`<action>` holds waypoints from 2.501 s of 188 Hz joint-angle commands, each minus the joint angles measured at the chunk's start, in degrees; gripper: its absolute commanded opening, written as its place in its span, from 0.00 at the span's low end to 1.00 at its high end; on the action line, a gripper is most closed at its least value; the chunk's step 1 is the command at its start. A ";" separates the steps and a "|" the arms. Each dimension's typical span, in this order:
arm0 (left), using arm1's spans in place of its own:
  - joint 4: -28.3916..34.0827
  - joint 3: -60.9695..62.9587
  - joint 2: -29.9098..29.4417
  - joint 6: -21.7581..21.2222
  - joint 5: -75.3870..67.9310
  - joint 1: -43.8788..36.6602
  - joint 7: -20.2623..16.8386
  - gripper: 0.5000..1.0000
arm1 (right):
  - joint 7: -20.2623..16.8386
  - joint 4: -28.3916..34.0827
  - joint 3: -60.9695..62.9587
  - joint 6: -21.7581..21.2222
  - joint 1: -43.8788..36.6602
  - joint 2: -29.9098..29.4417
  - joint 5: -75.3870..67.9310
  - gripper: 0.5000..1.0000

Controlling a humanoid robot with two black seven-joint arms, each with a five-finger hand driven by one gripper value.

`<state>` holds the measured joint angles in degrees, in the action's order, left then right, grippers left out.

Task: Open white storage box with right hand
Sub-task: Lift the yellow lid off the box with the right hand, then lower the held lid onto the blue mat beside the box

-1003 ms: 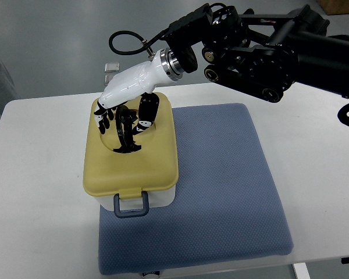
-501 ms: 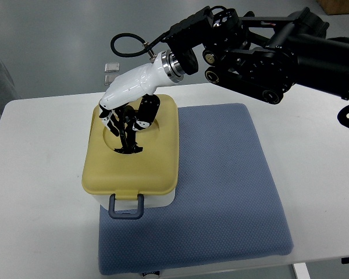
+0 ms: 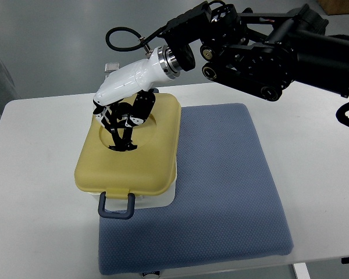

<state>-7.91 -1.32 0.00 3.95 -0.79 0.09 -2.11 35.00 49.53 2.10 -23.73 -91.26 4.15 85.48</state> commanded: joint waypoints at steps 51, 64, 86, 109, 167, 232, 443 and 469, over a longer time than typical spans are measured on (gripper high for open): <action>0.00 0.00 0.00 0.00 0.00 0.00 0.00 1.00 | 0.00 -2.50 4.06 0.00 0.38 7.01 -1.10 0.00; 0.00 0.00 0.00 0.00 0.00 0.00 0.00 1.00 | 0.00 -3.82 4.41 0.18 0.65 8.16 -1.37 0.00; 0.00 0.00 0.00 0.00 0.00 0.00 0.00 1.00 | 0.00 -7.07 5.73 0.27 1.53 10.35 -2.25 0.00; 0.00 0.00 0.00 0.00 0.00 0.00 0.00 1.00 | 0.00 -10.33 5.73 0.79 3.37 14.14 -2.33 0.00; 0.00 0.00 0.00 0.00 0.00 0.00 0.00 1.00 | 0.00 -11.91 6.08 4.49 11.55 20.99 -2.42 0.00; 0.00 0.00 0.00 0.00 0.00 0.00 0.00 1.00 | 0.00 -12.96 5.99 7.74 18.23 21.87 -2.42 0.00; 0.00 0.00 0.00 0.00 0.00 0.00 0.00 1.00 | 0.00 -12.35 4.93 10.99 27.02 16.60 -1.98 0.00; 0.00 0.00 0.00 0.00 0.00 0.00 0.00 1.00 | 0.00 -12.35 4.93 10.90 27.19 16.33 -1.89 0.00</action>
<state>-7.91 -1.32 0.00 3.96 -0.79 0.09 -2.11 35.00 37.16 7.05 -12.76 -64.13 20.69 83.52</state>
